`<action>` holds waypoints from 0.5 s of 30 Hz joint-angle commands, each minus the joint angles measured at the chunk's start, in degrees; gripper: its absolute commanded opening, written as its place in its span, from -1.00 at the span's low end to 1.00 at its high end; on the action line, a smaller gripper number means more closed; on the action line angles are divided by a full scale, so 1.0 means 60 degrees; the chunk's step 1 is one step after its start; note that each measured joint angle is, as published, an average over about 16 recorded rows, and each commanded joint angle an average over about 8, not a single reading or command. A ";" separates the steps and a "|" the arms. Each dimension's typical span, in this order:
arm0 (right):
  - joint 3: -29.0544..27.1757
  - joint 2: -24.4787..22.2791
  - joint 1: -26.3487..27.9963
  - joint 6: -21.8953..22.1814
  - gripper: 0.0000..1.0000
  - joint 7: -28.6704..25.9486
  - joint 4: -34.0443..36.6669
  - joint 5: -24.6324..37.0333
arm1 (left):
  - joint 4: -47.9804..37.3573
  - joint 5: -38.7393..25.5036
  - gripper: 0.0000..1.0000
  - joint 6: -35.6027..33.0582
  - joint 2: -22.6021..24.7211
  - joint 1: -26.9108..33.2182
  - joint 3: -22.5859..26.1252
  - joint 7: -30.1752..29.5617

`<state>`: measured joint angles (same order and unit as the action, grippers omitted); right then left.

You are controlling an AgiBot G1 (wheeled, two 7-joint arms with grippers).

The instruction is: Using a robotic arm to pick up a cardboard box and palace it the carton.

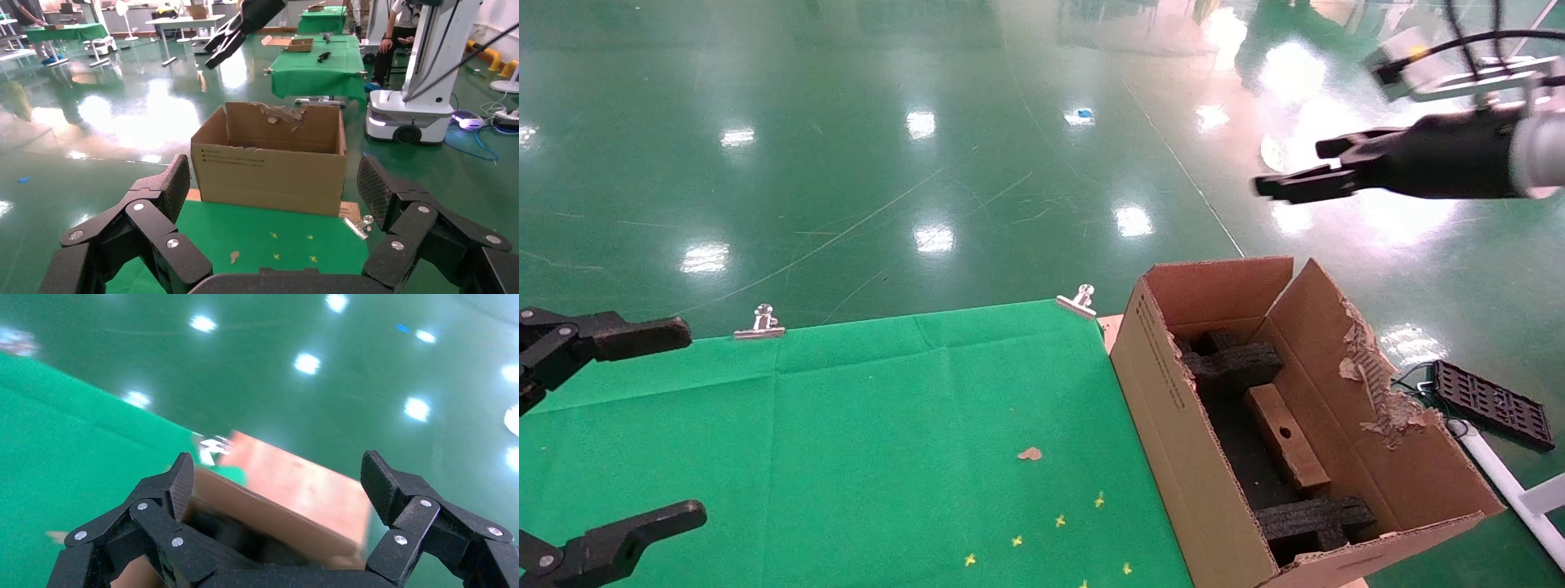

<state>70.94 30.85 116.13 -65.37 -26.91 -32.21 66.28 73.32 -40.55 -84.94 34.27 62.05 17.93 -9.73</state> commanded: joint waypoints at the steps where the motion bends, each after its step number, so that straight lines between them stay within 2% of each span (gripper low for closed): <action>1: -0.0329 0.0025 -0.0327 -0.0122 1.00 0.0097 -0.0248 -0.0146 | -0.0001 0.0000 1.00 -0.0001 0.0000 0.0001 0.0001 0.0001; 15: -0.2744 0.0208 -0.2727 -0.1015 1.00 0.0808 -0.2067 -0.1220 | -0.0003 0.0003 1.00 0.0000 -0.0001 0.0003 0.0006 0.0004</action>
<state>54.45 32.10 99.75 -71.47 -22.06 -44.63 58.95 73.30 -40.53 -84.93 34.27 62.07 17.96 -9.71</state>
